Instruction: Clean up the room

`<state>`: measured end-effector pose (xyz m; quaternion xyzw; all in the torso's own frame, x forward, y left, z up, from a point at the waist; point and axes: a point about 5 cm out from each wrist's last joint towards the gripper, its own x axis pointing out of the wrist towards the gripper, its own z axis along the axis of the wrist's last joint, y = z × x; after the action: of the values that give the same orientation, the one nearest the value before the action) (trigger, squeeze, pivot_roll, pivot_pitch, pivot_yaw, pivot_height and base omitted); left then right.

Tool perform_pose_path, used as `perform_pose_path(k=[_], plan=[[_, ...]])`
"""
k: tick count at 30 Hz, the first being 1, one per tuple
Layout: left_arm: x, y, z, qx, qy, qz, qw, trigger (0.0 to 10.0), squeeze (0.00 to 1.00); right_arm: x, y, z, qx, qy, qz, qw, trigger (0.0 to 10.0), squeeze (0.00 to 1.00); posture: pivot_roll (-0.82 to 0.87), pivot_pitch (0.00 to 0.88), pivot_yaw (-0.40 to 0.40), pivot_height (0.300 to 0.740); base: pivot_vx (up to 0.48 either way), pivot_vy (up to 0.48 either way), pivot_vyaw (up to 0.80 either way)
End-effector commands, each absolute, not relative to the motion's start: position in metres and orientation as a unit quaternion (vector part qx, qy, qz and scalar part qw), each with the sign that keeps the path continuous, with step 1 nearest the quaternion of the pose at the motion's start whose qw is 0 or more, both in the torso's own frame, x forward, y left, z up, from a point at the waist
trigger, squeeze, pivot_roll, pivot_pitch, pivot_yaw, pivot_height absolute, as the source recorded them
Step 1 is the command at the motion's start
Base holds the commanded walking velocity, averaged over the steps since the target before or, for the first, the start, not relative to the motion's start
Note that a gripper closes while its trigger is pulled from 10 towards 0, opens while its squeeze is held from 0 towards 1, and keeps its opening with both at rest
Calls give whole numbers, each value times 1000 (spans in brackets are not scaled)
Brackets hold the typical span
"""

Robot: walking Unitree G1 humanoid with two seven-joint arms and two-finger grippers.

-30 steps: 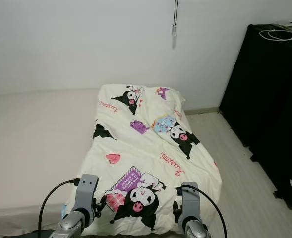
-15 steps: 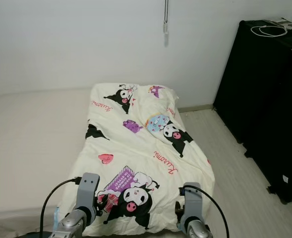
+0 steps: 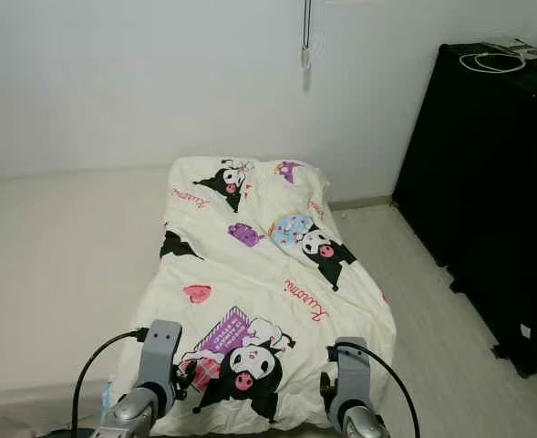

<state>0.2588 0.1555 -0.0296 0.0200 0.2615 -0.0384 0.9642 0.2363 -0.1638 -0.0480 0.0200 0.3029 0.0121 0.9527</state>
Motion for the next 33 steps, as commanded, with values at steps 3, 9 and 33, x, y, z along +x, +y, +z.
perform_pose_path(k=[3, 9, 33], plan=[[253, 159, -35, 27, 275, -40, 960, 10000, 0, 230, -165, -53, 19, 316, 10, 948, 10000, 0, 42, 85, -16, 734, 0, 0, 0], [250, 159, -37, 28, 279, -41, 959, 10000, 0, 230, -165, -53, 19, 316, 11, 948, 10000, 0, 41, 89, -20, 734, 0, 0, 0], [250, 157, -36, 18, 272, -37, 962, 10000, 0, 231, -166, -52, 16, 313, 11, 950, 10000, 0, 38, 95, -25, 734, 0, -143, 0]])
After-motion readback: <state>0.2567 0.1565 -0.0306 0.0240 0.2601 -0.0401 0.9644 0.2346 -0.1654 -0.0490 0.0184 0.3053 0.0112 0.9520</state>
